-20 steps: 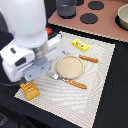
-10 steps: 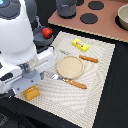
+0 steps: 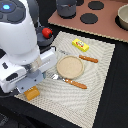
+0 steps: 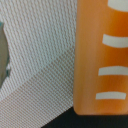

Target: Interact with the objects in diverse but meaningful ways.

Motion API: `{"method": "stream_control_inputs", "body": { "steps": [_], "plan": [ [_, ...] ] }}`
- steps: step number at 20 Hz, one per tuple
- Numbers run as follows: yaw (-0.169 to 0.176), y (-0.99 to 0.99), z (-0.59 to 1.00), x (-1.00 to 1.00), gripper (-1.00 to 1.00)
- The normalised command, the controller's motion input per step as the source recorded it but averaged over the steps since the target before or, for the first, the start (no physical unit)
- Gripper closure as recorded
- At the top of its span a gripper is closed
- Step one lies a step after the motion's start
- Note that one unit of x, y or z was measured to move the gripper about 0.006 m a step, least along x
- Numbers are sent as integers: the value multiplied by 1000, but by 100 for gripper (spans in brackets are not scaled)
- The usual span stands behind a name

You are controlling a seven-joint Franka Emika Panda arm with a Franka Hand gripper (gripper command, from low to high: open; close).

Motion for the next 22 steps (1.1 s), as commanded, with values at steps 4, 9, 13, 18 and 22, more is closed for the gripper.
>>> {"method": "stream_control_inputs", "body": {
  "steps": [4, 9, 13, 18, 22],
  "plan": [
    [0, -449, -4, -154, -100],
    [0, -405, -58, -198, -100],
    [0, -126, -244, -101, -100],
    [0, 0, -228, 0, 100],
    [0, 36, -169, 18, 100]
  ]
}}
